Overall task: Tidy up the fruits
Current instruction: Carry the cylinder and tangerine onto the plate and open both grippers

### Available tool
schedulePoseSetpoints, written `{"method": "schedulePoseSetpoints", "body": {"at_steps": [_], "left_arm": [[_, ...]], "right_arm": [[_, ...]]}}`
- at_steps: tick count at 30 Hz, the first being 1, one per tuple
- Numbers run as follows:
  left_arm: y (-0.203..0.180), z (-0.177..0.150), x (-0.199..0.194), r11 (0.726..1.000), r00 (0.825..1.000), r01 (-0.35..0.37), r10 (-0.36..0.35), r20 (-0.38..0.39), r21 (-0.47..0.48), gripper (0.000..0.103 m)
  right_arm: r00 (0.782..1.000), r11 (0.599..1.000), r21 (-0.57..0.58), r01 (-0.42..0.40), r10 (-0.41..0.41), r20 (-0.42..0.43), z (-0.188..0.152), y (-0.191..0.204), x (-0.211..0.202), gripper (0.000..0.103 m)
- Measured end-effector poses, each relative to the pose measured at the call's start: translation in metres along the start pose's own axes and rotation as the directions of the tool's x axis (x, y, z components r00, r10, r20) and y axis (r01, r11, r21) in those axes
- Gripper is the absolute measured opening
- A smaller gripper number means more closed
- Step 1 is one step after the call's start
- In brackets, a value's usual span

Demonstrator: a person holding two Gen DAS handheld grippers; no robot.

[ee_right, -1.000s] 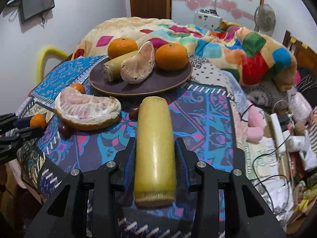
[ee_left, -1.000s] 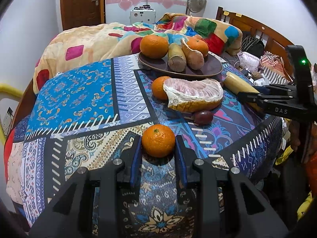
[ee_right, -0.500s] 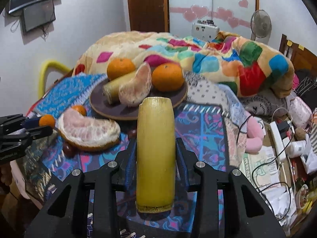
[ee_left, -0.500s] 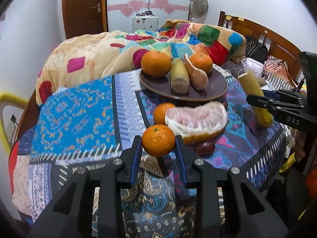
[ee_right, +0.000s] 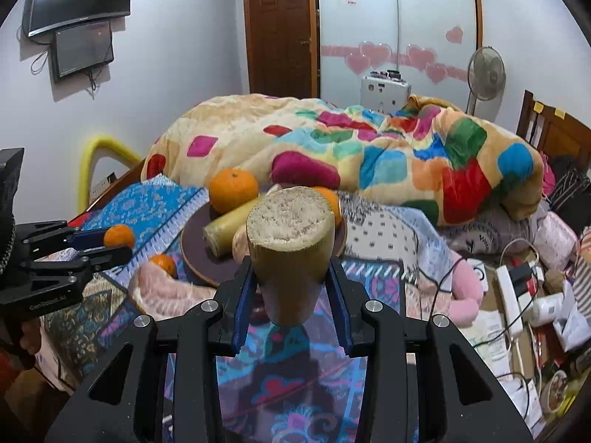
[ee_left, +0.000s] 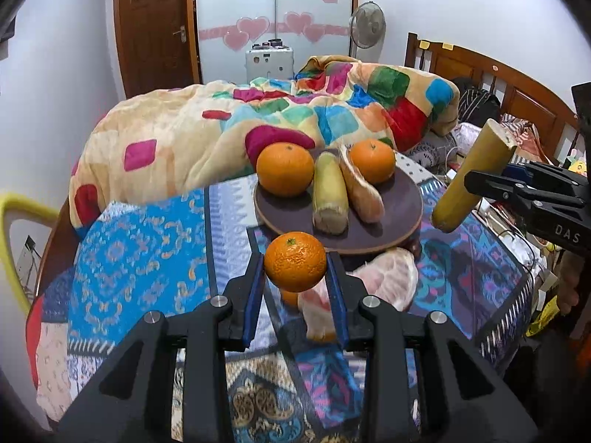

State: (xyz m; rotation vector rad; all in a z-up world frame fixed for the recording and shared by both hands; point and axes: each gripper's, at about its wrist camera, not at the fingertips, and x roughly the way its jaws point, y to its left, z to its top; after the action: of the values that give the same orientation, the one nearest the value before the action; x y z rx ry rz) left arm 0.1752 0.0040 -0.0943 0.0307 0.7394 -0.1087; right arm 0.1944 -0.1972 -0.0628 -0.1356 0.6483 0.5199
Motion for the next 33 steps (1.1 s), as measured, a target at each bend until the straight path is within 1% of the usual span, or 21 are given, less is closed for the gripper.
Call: {"method": "schedulePoseSetpoints", "body": {"at_steps": [5, 9, 13, 19, 21, 24, 26, 28, 32, 33], "left_arm": [[-0.001, 0.014, 0.009, 1.000, 1.000, -0.013, 0.013, 0.011, 0.016, 0.033], [0.000, 0.024, 0.020, 1.000, 1.000, -0.016, 0.016, 0.007, 0.008, 0.033], [0.003, 0.033, 0.032, 1.000, 1.000, -0.016, 0.016, 0.004, -0.016, 0.033], [0.003, 0.042, 0.054, 0.999, 0.999, -0.037, 0.037, -0.017, 0.011, 0.033], [0.008, 0.044, 0.059, 0.999, 0.999, -0.042, 0.041, -0.024, -0.010, 0.033], [0.015, 0.048, 0.069, 0.999, 0.999, -0.030, 0.028, -0.044, -0.045, 0.033], [0.017, 0.049, 0.076, 0.998, 0.998, -0.027, 0.024, -0.060, -0.056, 0.033], [0.018, 0.049, 0.083, 0.998, 0.997, -0.021, 0.017, -0.077, -0.056, 0.033], [0.016, 0.050, 0.089, 0.999, 0.996, -0.024, 0.020, -0.085, -0.045, 0.033], [0.015, 0.050, 0.089, 0.999, 0.996, -0.026, 0.022, -0.085, -0.042, 0.033]], "right_arm": [[1.000, 1.000, -0.016, 0.008, -0.008, 0.014, 0.008, 0.000, 0.003, 0.034], [1.000, 1.000, -0.030, 0.007, -0.006, 0.007, 0.012, 0.000, 0.010, 0.034], [1.000, 0.998, -0.062, 0.007, -0.008, -0.013, 0.017, 0.002, 0.021, 0.034], [0.998, 0.997, -0.083, -0.005, 0.001, -0.055, 0.020, 0.002, 0.048, 0.034], [0.998, 0.997, -0.078, 0.005, -0.010, -0.060, 0.022, 0.002, 0.058, 0.034], [0.998, 0.998, -0.061, 0.014, -0.017, -0.052, 0.026, 0.000, 0.070, 0.035], [0.998, 0.999, -0.046, 0.005, -0.007, -0.056, 0.030, -0.002, 0.075, 0.035], [0.997, 0.999, -0.039, -0.004, 0.001, -0.073, 0.032, -0.001, 0.081, 0.035], [0.990, 0.999, -0.037, -0.015, 0.009, -0.140, 0.026, -0.002, 0.100, 0.035], [0.991, 0.999, -0.044, -0.010, 0.005, -0.130, 0.026, -0.002, 0.099, 0.035]]}}
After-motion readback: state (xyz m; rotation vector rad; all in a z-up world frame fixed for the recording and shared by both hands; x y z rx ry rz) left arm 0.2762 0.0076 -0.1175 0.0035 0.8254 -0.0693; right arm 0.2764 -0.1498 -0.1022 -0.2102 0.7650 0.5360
